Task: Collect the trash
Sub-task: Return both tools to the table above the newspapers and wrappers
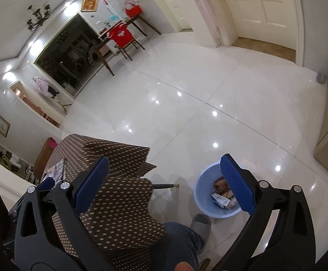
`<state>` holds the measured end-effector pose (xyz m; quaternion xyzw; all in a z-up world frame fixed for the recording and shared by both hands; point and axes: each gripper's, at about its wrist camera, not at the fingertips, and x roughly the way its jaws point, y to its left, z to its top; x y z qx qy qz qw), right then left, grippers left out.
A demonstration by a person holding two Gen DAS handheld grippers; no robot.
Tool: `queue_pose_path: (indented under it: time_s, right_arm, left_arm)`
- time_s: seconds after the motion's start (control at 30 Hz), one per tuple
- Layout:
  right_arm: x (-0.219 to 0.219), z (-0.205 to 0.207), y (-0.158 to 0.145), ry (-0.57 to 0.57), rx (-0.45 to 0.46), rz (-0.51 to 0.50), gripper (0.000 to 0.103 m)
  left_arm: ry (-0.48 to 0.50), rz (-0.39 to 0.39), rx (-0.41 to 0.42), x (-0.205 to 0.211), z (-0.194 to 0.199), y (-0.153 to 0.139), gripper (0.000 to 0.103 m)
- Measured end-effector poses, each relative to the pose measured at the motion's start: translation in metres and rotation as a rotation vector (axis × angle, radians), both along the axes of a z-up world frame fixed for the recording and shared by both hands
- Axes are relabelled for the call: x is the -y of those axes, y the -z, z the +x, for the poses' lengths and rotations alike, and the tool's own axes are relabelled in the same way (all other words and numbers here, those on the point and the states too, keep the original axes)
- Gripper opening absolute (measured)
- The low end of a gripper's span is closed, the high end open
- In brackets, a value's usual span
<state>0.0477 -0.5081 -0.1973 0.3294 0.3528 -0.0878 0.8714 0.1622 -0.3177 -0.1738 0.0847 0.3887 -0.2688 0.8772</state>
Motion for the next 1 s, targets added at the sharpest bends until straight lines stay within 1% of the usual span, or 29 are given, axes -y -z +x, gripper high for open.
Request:
queue_pose_path:
  time_s: [0.2, 0.5, 0.7, 0.83, 1.0]
  right_arm:
    - [-0.032, 0.009, -0.026, -0.053, 0.034, -0.040, 0.097]
    - [-0.094, 0.033, -0.056, -0.166, 0.080, -0.098, 0.097]
    - [-0.139, 0.051, -0.067, -0.255, 0.102, -0.118, 0.097]
    - [-0.173, 0.064, -0.071, -0.319, 0.111, -0.136, 0.097]
    - [-0.209, 0.076, -0.071, -0.388, 0.112, -0.157, 0.097]
  left_arm:
    - [-0.043, -0.018, 0.038, -0.039, -0.005, -0.014, 0.093]
    - [-0.145, -0.047, 0.079, -0.110, -0.008, -0.031, 0.093]
    - [-0.227, -0.056, 0.103, -0.162, -0.009, -0.037, 0.093]
    - [-0.284, -0.062, 0.109, -0.199, -0.010, -0.036, 0.093]
    - [-0.350, -0.053, 0.112, -0.241, -0.012, -0.030, 0.093]
